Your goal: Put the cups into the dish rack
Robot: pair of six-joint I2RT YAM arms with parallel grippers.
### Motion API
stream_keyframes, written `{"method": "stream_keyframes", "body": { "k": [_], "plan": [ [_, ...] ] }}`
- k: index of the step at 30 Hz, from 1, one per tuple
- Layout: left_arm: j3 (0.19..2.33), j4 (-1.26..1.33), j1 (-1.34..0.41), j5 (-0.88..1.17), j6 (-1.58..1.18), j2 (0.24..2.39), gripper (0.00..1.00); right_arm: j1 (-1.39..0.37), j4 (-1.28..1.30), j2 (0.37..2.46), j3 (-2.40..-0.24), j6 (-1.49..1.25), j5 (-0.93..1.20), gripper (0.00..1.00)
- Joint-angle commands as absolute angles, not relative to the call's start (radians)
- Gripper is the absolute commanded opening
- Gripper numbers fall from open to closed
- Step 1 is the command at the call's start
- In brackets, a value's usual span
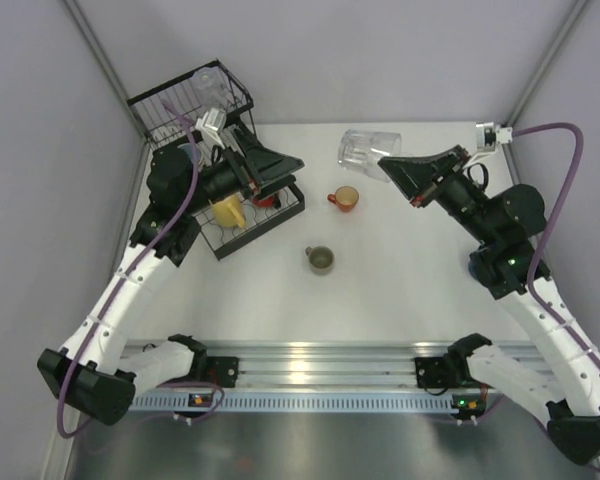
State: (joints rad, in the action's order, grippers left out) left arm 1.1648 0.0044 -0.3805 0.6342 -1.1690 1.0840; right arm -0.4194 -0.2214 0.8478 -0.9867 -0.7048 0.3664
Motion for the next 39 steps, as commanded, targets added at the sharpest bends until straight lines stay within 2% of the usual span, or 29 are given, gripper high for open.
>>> {"method": "stream_keyframes", "body": {
  "k": [1, 13, 21, 24, 27, 39],
  "plan": [
    [1.158, 0.109, -0.396, 0.620, -1.183, 1.098, 0.97, -0.491, -0.337, 0.868, -0.997, -0.709, 0.350, 0.00],
    [1.122, 0.173, -0.413, 0.589, -1.223, 1.121, 0.97, -0.632, -0.399, 0.949, -1.035, -0.681, 0.327, 0.00],
    [1.068, 0.210, -0.442, 0.560, -1.236, 1.140, 0.97, -0.635, -0.474, 1.009, -1.049, -0.683, 0.382, 0.00],
    [1.032, 0.309, -0.454, 0.565, -1.276, 1.140, 0.97, -0.637, -0.512, 1.029, -1.040, -0.706, 0.411, 0.00],
    [0.980, 0.449, -0.456, 0.577, -1.334, 1.134, 0.93, -0.649, -0.554, 1.035, -1.009, -0.726, 0.417, 0.00],
    [0.910, 0.548, -0.465, 0.632, -1.371, 1.135, 0.90, -0.773, -0.603, 0.939, -0.802, -0.646, 0.246, 0.00]
  ]
}}
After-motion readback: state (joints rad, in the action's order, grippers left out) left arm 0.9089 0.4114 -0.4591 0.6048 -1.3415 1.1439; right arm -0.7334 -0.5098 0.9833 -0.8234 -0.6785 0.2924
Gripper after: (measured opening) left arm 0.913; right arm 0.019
